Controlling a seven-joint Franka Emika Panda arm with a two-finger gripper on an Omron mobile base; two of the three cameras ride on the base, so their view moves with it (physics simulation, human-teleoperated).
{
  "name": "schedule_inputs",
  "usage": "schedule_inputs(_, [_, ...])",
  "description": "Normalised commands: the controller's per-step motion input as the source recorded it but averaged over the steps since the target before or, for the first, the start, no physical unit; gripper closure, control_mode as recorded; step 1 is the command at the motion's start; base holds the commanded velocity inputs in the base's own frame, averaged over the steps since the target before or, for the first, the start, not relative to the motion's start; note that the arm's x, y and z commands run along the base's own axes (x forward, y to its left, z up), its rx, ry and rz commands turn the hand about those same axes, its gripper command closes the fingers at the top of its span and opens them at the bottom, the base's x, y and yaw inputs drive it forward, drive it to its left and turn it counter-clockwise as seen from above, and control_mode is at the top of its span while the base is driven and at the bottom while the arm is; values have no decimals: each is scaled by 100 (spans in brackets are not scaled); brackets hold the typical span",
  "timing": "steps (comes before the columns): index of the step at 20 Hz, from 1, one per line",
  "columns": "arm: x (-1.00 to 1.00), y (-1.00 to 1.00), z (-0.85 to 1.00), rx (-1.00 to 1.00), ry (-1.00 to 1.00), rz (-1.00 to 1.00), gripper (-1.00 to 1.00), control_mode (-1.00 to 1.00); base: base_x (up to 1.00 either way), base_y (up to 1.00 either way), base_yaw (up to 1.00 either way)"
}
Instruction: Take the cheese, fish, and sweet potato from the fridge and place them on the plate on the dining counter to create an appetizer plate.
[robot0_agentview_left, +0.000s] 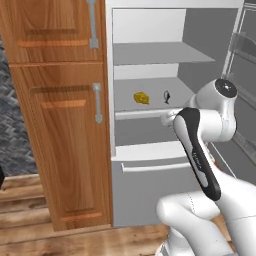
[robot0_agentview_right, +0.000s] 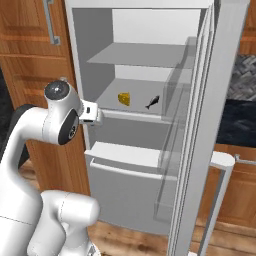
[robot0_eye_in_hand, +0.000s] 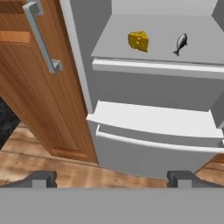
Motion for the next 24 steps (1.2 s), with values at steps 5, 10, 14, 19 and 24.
schedule_inputs(5, [0,0,0,0,0,0,-100,100,33,-21,3])
schedule_inputs(10, [0,0,0,0,0,0,-100,100,6,-9,1])
schedule_inputs(14, [0,0,0,0,0,0,-100,100,0,0,0])
schedule_inputs(19, [0,0,0,0,0,0,-100,100,0,0,0])
schedule_inputs(24, [10,-1,-3,0,-2,0,-100,-100,9,0,0])
